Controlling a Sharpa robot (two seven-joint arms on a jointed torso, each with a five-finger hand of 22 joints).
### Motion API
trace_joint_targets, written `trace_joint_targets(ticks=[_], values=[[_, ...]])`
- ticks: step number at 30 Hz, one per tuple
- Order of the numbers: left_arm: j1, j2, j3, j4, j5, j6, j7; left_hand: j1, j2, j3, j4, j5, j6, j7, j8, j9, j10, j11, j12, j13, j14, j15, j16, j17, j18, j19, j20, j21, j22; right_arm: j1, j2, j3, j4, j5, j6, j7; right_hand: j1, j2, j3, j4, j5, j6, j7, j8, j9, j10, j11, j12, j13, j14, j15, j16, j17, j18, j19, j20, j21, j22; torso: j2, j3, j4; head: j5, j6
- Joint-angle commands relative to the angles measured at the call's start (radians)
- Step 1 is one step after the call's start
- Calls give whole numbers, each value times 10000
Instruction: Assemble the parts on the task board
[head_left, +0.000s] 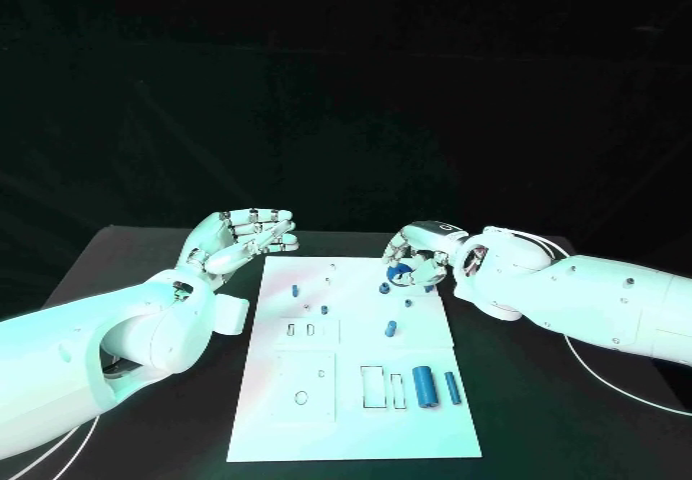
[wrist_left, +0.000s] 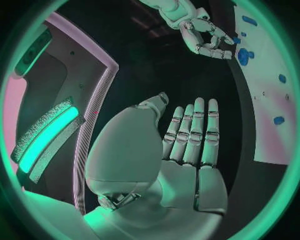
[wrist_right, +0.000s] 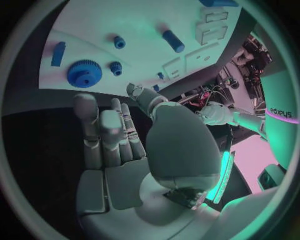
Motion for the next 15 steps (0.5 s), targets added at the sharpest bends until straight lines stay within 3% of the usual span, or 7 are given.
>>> trace_joint_targets(ticks=[1,9,15], values=[[33,-5,12,40,-124,291,-25,-21,-70,56,17,-36,18,198,44,15,64,-24,-45,-6,-21,17,59,16,108,88,13,54,11,-32,103,4,-74,-904,313,-463,30,-102,33,92,37,-45,2,-54,78,-145,11,-9,37,496,68,1294,1248,-274,526,45,1038,1434,100,-38,58,-22,1],[41,-6,13,34,-118,307,-43,-49,-81,53,25,-39,10,205,45,15,60,-19,-57,-8,-57,23,62,29,105,87,12,56,9,-135,345,-1,-273,-1134,603,-630,55,-119,68,188,34,-87,3,-78,181,-175,26,8,107,579,110,2313,2252,-466,968,97,1957,2748,160,-60,90,-36,-19],[44,-9,14,25,-116,321,-65,-54,-83,52,26,-39,8,208,45,15,59,-17,-59,-9,-64,24,62,31,105,87,12,56,8,-247,469,-4,-430,-1228,767,-712,48,-111,121,234,40,-80,-1,-70,222,-84,18,32,145,599,111,2528,2451,-516,1085,104,2193,3087,195,-61,77,-20,-9]])
